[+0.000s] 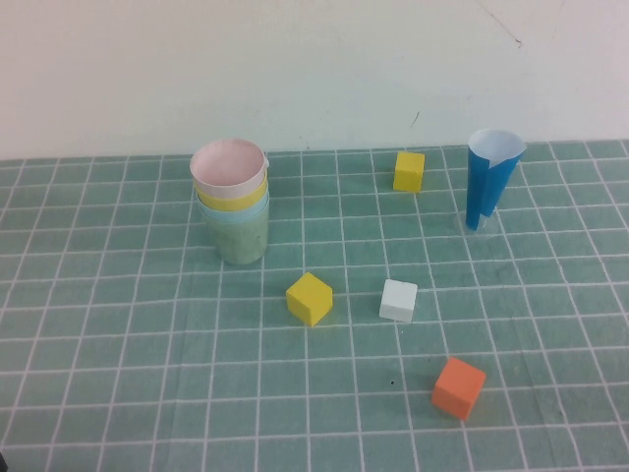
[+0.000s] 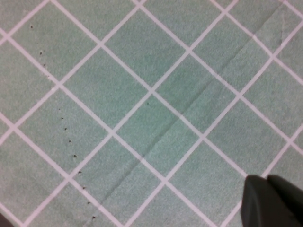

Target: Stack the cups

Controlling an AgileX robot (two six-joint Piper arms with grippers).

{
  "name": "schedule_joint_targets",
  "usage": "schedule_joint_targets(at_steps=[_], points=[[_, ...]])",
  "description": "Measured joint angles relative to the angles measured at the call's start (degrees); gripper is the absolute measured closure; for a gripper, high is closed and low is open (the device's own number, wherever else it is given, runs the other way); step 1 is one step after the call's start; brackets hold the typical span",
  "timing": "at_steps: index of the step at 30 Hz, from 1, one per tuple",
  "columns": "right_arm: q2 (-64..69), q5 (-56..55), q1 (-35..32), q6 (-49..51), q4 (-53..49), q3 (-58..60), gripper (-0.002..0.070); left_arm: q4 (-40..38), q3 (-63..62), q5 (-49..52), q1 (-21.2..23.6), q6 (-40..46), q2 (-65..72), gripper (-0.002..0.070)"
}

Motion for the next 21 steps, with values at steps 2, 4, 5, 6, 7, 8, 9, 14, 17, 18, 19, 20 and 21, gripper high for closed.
schedule_joint_targets(at_steps=[2,4,5,6,7,8,9,14,17,18,19,20,21], points=[[0.0,0.0,0.0,0.0,0.0,0.0,0.0678,0.0,0.0,2.36,0.13,-0.69,0.0,0.0676],[0.0,0.0,0.0,0.0,0.0,0.0,0.0678,0.0,0.0,4.34,0.13,-1.42,0.0,0.0676],[0.0,0.0,0.0,0.0,0.0,0.0,0.0678,0.0,-0.1,4.45,0.13,-1.64,-0.1,0.0676],[0.0,0.0,0.0,0.0,0.0,0.0,0.0678,0.0,-0.1,4.58,0.13,-1.64,-0.1,0.0676],[0.0,0.0,0.0,0.0,0.0,0.0,0.0678,0.0,-0.1,4.58,0.13,-1.79,-0.1,0.0676],[0.0,0.0,0.0,0.0,0.0,0.0,0.0678,0.0,-0.1,4.58,0.13,-1.78,-0.1,0.0676],[0.0,0.0,0.0,0.0,0.0,0.0,0.0678,0.0,-0.1,4.58,0.13,-1.78,-0.1,0.0676],[0.0,0.0,0.0,0.0,0.0,0.0,0.0678,0.0,-0.1,4.7,0.13,-1.78,-0.1,0.0676],[0.0,0.0,0.0,0.0,0.0,0.0,0.0678,0.0,-0.1,4.81,0.13,-1.78,-0.1,0.0676],[0.0,0.0,0.0,0.0,0.0,0.0,0.0678,0.0,-0.1,4.81,0.13,-1.78,-0.1,0.0676],[0.0,0.0,0.0,0.0,0.0,0.0,0.0678,0.0,-0.1,4.81,0.13,-1.78,-0.1,0.0676],[0.0,0.0,0.0,0.0,0.0,0.0,0.0678,0.0,-0.1,4.81,0.13,-1.78,-0.1,0.0676],[0.0,0.0,0.0,0.0,0.0,0.0,0.0678,0.0,-0.1,4.81,0.13,-1.78,-0.1,0.0676]])
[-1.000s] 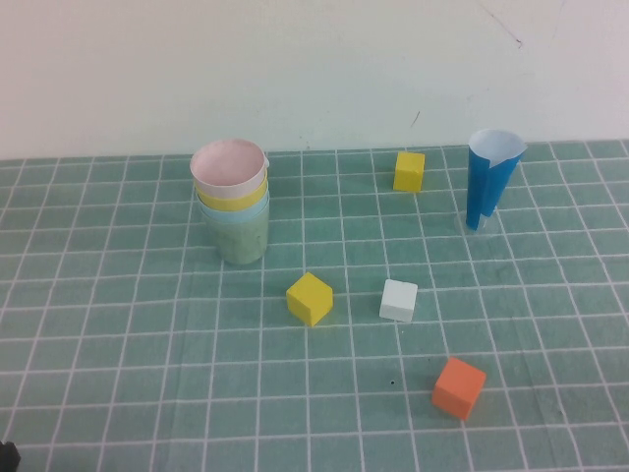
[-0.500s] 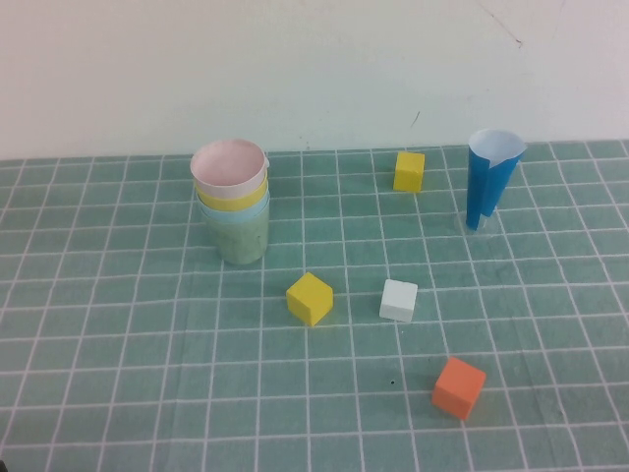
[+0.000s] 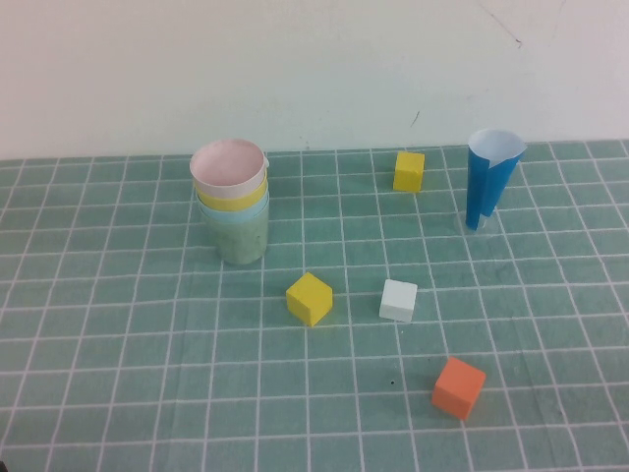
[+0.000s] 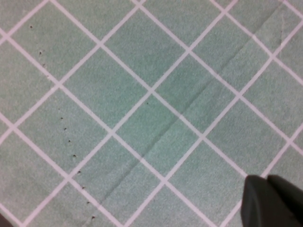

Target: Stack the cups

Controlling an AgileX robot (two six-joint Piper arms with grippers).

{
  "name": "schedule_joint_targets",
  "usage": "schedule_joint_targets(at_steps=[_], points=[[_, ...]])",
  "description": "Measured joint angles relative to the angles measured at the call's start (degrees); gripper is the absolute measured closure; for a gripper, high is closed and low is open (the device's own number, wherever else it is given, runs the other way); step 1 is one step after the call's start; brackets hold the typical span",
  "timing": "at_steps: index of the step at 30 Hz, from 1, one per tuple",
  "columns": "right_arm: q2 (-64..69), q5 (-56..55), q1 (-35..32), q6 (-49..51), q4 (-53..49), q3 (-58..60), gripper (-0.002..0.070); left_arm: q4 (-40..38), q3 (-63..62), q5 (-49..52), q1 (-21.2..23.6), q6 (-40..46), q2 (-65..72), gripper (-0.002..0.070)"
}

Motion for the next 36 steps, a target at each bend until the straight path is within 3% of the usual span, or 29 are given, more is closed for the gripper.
schedule_joint_targets(at_steps=[19,24,30,36], points=[[-4.33,0.0,-1.01,0.0,-1.35,0.0,0.0678,0.0,0.0,0.0,0.0,-0.26,0.0,0.0676],[-14.02,-2.18,-11.39,0.0,-0.41,1.13,0.0678,0.0,0.0,0.0,0.0,-0.26,0.0,0.0676],[-26.09,-15.89,-25.45,0.0,-3.72,9.5,0.0678,0.0,0.0,0.0,0.0,-0.26,0.0,0.0676],[-36.85,-23.41,-31.23,0.0,-6.71,19.75,0.0678,0.0,0.0,0.0,0.0,-0.26,0.0,0.0676]])
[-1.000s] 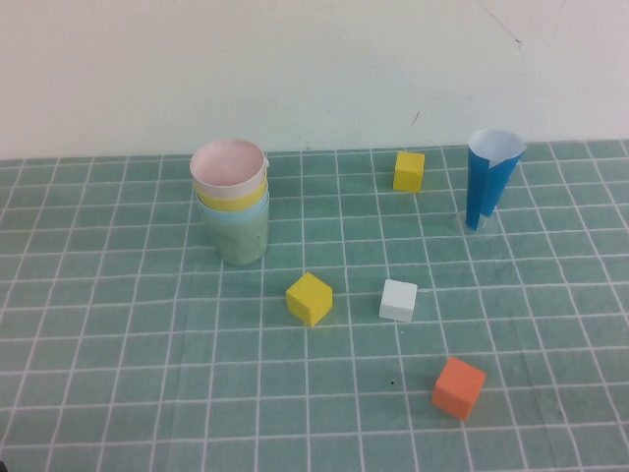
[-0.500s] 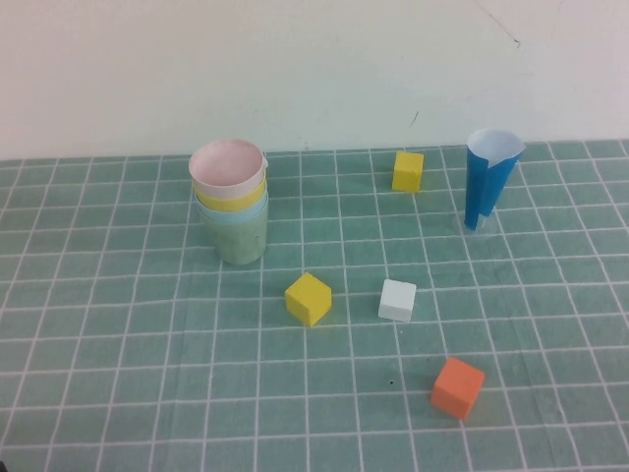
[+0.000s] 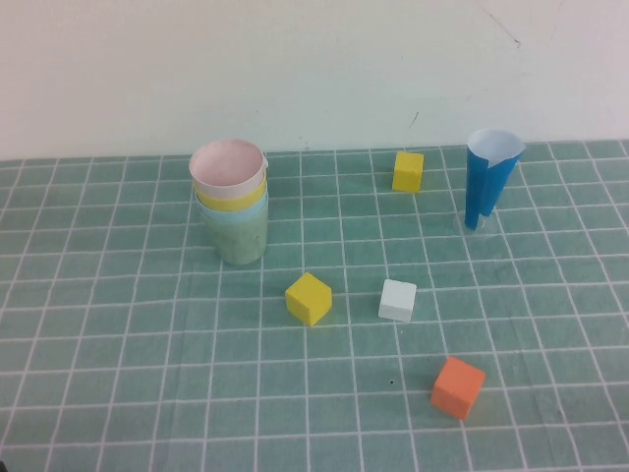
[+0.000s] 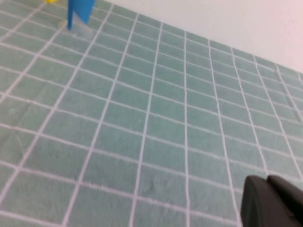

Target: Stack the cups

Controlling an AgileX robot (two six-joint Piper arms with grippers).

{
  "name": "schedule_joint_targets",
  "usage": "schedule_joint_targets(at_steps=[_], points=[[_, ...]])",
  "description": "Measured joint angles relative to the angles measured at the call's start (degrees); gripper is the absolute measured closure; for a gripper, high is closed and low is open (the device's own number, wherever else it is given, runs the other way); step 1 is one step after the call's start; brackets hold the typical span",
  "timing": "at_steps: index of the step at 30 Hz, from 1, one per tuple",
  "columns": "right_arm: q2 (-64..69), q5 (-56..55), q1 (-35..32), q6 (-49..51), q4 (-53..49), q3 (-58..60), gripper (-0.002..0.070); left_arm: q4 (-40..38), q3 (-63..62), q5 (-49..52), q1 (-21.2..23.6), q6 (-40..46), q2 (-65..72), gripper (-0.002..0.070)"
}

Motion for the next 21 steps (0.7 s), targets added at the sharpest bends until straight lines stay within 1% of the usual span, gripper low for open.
schedule_joint_targets(at_steps=[4,21], points=[[-5.36,0.75,-1.79,0.0,-0.1,4.48,0.0678,0.0,0.0,0.0,0.0,0.0,0.0,0.0676],[-5.91,2.01,-2.43,0.75,-0.31,4.58,0.0678,0.0,0.0,0.08,0.0,0.13,0.0,0.0676]])
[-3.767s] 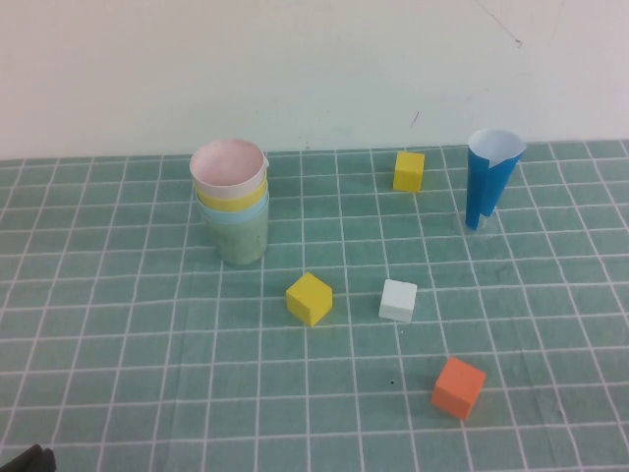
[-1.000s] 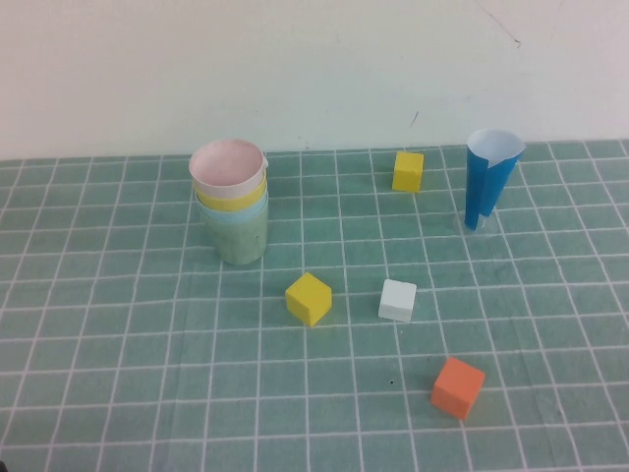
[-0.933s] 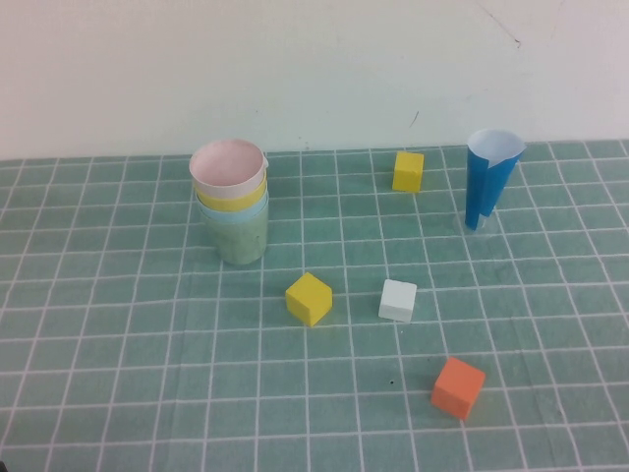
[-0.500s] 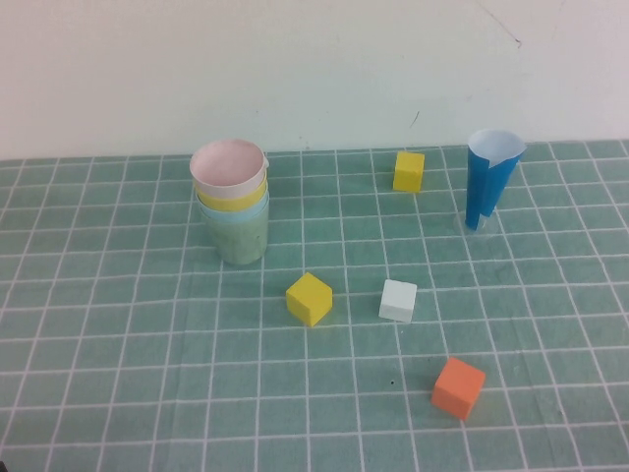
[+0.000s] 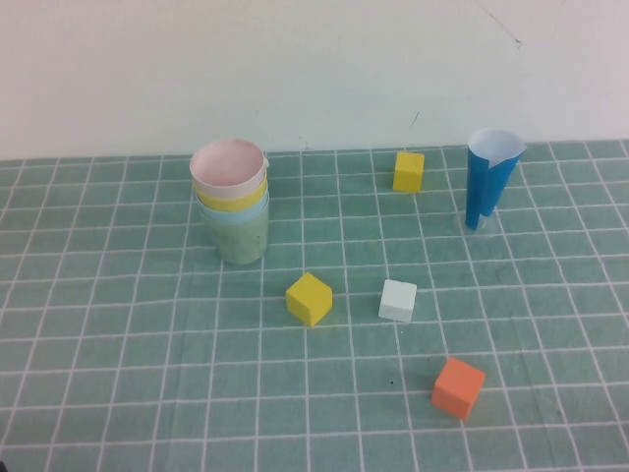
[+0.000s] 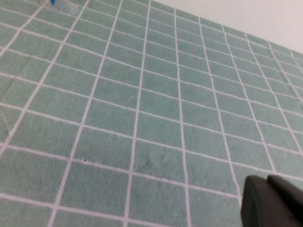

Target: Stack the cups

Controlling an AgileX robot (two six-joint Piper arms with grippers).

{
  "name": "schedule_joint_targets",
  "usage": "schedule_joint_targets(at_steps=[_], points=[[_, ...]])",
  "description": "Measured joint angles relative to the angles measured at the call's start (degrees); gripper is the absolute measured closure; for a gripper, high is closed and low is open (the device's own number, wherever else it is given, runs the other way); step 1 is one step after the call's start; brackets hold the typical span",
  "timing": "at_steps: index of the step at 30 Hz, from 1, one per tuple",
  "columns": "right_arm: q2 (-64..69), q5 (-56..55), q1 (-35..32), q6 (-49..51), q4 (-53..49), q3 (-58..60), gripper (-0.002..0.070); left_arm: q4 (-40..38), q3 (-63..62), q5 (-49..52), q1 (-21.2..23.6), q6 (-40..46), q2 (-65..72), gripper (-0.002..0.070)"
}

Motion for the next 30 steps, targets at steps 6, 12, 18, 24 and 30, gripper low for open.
schedule_joint_targets(at_steps=[6,12,18,24,30], points=[[-0.1,0.09,-0.47,7.67,-1.49,0.0,0.0678,0.0,0.0,0.0,0.0,0.0,0.0,0.0676],[-0.1,0.13,-0.47,11.12,-1.71,0.0,0.0678,0.0,0.0,0.0,0.0,0.0,0.0,0.0676],[-0.1,0.13,-0.47,12.26,-1.71,0.0,0.0678,0.0,0.0,0.0,0.0,0.0,0.0,0.0676],[-0.1,0.13,-0.47,12.48,-1.71,0.0,0.0678,0.0,0.0,0.0,0.0,0.0,0.0,0.0676],[-0.1,0.13,-0.47,12.48,-1.71,0.0,0.0678,0.0,0.0,0.0,0.0,-0.13,0.0,0.0676]])
